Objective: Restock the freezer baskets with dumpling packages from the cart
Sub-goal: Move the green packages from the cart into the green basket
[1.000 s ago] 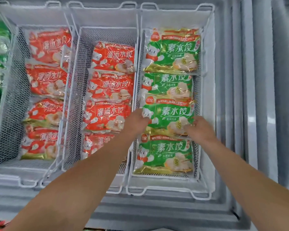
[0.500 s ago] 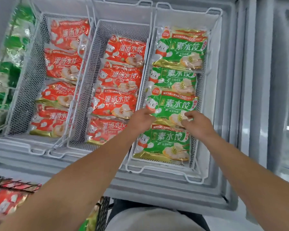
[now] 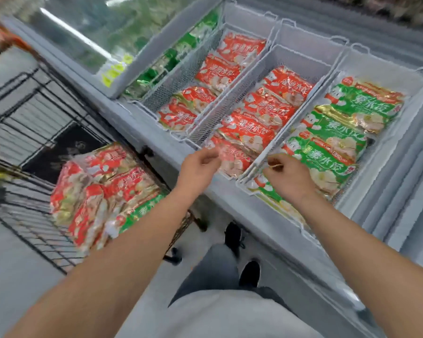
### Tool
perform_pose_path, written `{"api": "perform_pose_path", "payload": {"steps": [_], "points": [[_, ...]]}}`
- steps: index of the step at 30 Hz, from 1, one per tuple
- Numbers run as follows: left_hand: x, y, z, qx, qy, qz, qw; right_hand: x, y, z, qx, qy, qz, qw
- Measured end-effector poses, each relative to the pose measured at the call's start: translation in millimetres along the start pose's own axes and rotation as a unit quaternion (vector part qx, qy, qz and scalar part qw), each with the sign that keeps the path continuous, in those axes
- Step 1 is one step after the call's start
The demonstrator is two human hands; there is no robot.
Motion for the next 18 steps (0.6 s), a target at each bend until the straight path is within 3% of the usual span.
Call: {"api": "perform_pose_path", "payload": {"steps": [4, 12, 18], "points": [[67, -45, 57, 0.052, -0.033, -0.082, 0.995, -46, -23, 59, 0.096, -0.014, 0.036, 0.995], [172, -119, 181, 0.176, -0.083, -0.188, 0.963, -176, -69, 136, 0.176, -0.043, 0.178, 0.967], [218, -140, 277, 0.272, -0.110, -0.216, 0.931, -277, -77, 145, 0.152, -0.112, 0.272, 0.944]]}}
Point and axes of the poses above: each hand's wrist, its own y-axis towards the middle knuckle, its own x-axis out of the back of the hand, z = x × y, the point moved 6 cm from there along y, towards the middle knuckle, and after that the axes turned 1 degree about -x, right-handed, at the moved point
